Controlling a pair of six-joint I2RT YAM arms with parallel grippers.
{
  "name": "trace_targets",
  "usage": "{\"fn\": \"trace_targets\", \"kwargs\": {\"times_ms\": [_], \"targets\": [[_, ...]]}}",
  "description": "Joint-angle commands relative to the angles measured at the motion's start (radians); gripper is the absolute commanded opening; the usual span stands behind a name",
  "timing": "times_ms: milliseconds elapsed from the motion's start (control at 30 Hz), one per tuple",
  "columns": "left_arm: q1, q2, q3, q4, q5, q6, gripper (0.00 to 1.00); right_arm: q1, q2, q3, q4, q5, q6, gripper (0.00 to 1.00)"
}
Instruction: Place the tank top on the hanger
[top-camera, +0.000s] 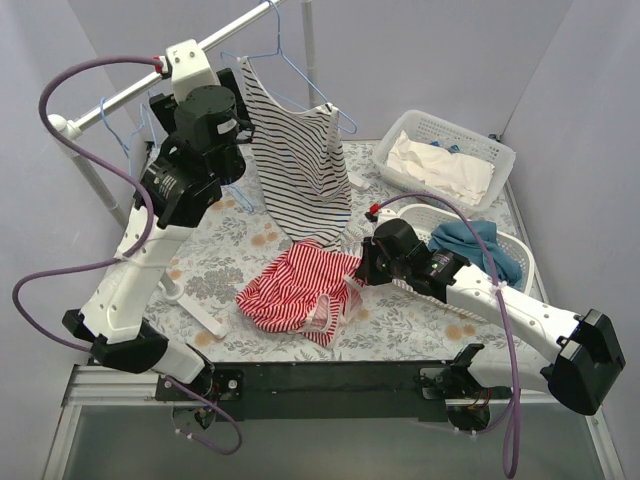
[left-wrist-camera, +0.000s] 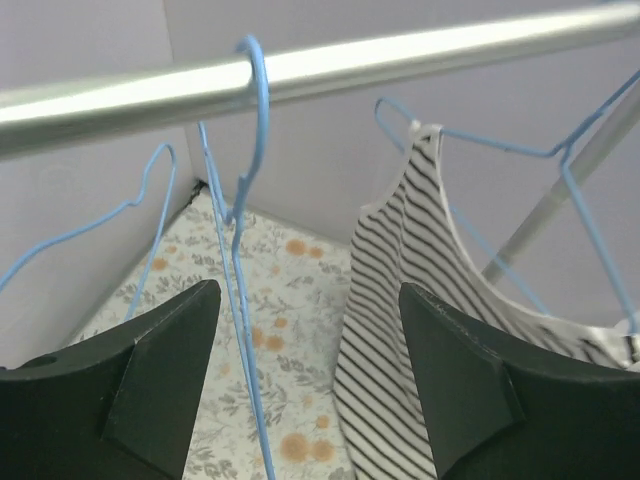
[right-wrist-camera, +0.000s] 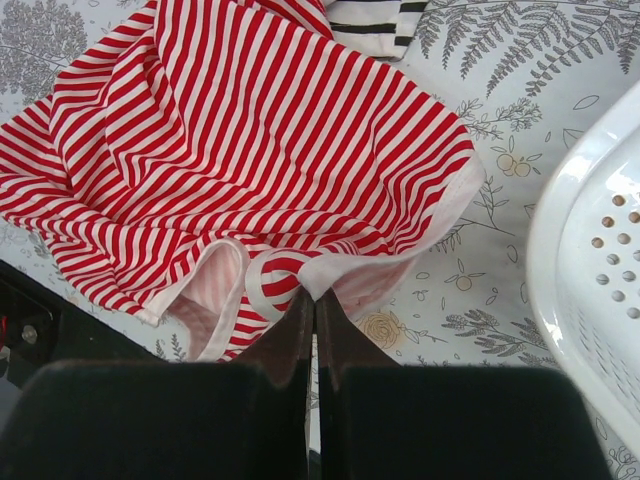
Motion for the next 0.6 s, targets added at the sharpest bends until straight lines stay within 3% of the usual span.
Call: {"fn": "trace_targets", "kwargs": {"times_ms": [0,33,300,467,567], "targets": [[0.08,-0.042,-0.082,-0.261,0.216,-0.207,0.71,-0.004,-0.02,-0.015,0.042,-0.04,-0.018,0.01],[0.088,-0.09,-0.165,-0.194,0.227,-0.208,0.71,-0.007,-0.024,-0.018,0.043,-0.037,-0.02,0.01],[0.168,-0.101,-0.264,-0.14,0.213,-0.254,0.61,-0.005,-0.027,-0.024,0.043,-0.044,-0.046,0.01],[0.168,-0.171,-0.229,-0.08,0.417,-0.222,0.58,-0.007,-0.028,-0.032,0.042,-0.048,-0.053,0.01],[0.168,-0.216,-0.204,-0.088,0.428,-0.222,0.58,-0.007,-0.025,-0.033,0.042,-0.052,-0.055,0.01]]}}
